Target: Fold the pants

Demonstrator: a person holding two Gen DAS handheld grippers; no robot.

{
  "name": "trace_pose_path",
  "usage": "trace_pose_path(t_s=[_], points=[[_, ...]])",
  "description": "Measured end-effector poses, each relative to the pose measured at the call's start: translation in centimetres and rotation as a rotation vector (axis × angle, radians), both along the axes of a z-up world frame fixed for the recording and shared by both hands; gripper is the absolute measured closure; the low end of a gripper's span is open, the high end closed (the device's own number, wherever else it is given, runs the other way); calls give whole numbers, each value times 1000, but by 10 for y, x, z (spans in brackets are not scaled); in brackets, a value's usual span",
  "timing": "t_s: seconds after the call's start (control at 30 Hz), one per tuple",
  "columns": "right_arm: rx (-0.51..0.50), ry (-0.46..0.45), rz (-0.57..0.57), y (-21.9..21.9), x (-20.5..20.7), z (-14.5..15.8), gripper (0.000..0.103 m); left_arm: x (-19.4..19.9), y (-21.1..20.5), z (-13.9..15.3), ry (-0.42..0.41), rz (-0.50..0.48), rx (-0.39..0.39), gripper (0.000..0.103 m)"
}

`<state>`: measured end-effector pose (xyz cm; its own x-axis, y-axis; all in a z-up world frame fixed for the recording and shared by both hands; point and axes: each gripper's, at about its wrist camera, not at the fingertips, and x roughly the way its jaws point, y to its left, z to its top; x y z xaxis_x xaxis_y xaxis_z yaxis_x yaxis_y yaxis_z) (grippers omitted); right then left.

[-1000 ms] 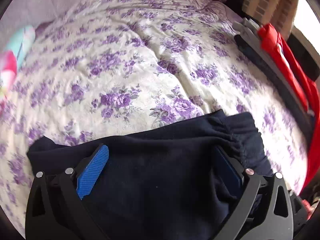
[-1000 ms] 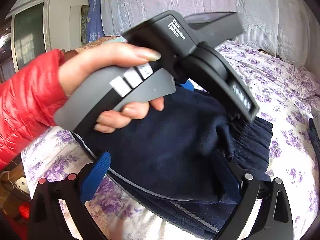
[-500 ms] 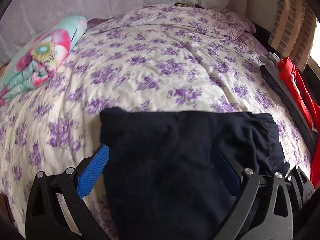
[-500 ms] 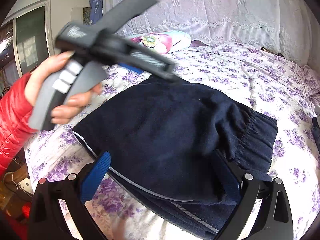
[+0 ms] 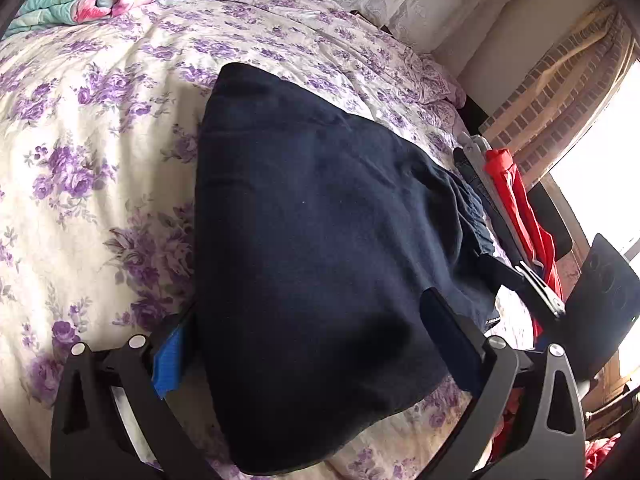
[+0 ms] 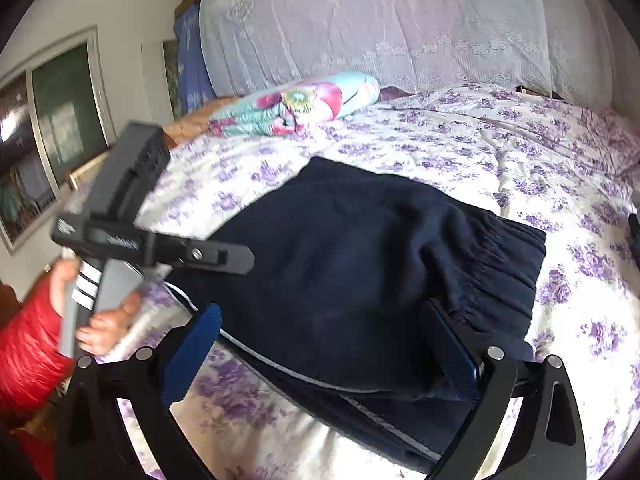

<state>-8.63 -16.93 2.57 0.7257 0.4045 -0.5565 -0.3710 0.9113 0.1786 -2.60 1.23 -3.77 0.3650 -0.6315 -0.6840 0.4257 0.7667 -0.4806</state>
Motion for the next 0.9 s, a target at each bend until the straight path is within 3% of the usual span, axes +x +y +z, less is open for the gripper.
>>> trace_pose_path(t_s=[0.07,0.13,0.2,0.27,0.37,0.47,0.57,0.7,0.8,0.9], points=[[67,-47,-58,-27,-11,17,3,-1,-2,-1,-12,-8,2,5],[90,-71,-165,-59,-12,30,3,6,4,-2,7,-11,-65,5],[135,17,-242,-92,7,26,3,14,15,-6,43,-4,-152,5],[244,136,-319,-125,28,10,3,19,18,-9,56,0,-190,5],[449,258,-326,-150,49,-22,3,18,13,-8,40,-9,-158,5],[531,342,-259,-146,72,-42,3,14,6,-5,20,-22,-100,5],[485,367,-216,-131,89,-47,3,11,6,-5,12,-36,-79,5],[520,398,-151,-123,108,-48,3,11,8,-5,9,-29,-86,5],[460,335,-143,-113,105,-47,5,10,6,-4,-5,-19,-72,5],[350,258,-172,-102,90,-43,30,6,2,-1,-38,0,-30,11]])
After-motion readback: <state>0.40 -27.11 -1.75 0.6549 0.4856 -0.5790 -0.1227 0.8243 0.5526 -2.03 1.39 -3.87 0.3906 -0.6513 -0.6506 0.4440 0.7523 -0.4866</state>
